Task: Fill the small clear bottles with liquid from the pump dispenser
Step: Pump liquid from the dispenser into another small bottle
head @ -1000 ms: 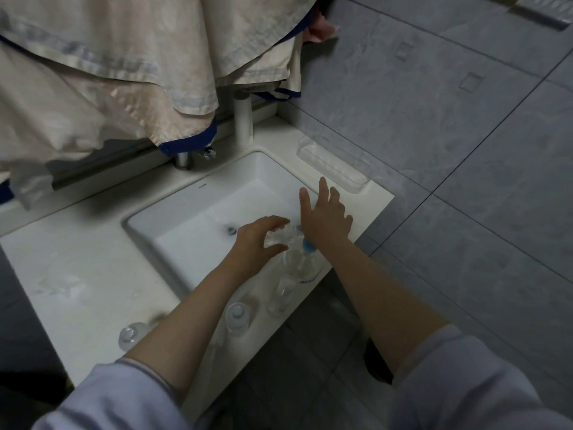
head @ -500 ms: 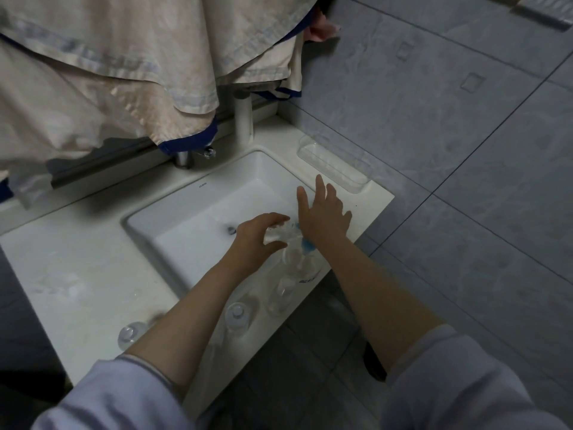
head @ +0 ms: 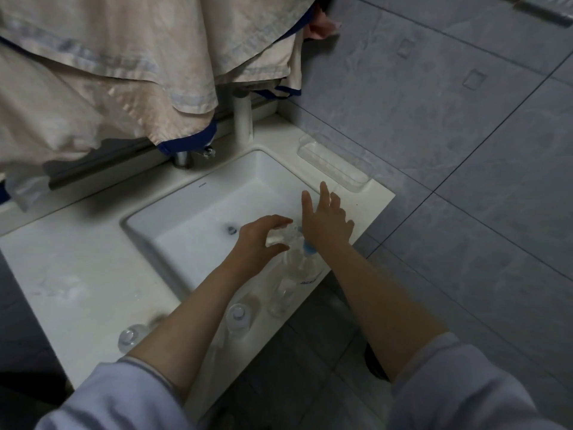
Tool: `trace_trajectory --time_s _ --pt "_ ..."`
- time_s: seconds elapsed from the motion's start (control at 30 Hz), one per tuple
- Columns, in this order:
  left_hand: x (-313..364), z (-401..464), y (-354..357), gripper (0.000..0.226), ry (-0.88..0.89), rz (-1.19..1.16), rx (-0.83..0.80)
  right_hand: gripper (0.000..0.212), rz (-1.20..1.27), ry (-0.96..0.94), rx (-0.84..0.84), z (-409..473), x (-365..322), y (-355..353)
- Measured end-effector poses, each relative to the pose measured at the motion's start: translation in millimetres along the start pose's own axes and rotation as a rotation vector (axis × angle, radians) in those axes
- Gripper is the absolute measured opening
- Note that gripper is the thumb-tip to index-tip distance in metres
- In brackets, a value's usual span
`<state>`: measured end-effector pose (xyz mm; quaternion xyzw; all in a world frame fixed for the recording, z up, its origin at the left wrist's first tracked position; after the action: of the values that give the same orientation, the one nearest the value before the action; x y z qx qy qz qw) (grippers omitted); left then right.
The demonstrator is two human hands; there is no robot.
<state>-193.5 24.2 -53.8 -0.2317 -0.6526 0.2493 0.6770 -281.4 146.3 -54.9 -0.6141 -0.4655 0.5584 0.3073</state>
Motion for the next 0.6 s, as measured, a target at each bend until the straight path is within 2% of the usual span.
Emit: trace_trajectory --time_s 0.23,0.33,0.6 --pt "-6.5 0.0 4.7 0.042 -0.002 -0.006 0.005 0.068 -0.046 -0.026 -0.017 0.6 -1.6 -0.4" --pt "-5.2 1.1 2.7 0.041 0.004 -0.022 0.023 0.069 -0.038 -0.051 0.033 1.6 -2.6 -4.9" --pt "-8.2 -2.1 5.3 0.043 -0.019 -0.023 -0.008 0.069 -0.064 -0.018 0.008 -1.7 0.1 3.6"
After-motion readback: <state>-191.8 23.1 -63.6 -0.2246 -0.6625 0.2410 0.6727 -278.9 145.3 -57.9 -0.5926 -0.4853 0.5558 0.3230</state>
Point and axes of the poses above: each hand's wrist, its own z-axis towards the middle knuckle, its own y-axis out of the palm, x = y × z, the point moved 3 cm from there along z, towards the middle knuckle, and after that the axes turned 7 degrees about -x, right-handed, at the moved point
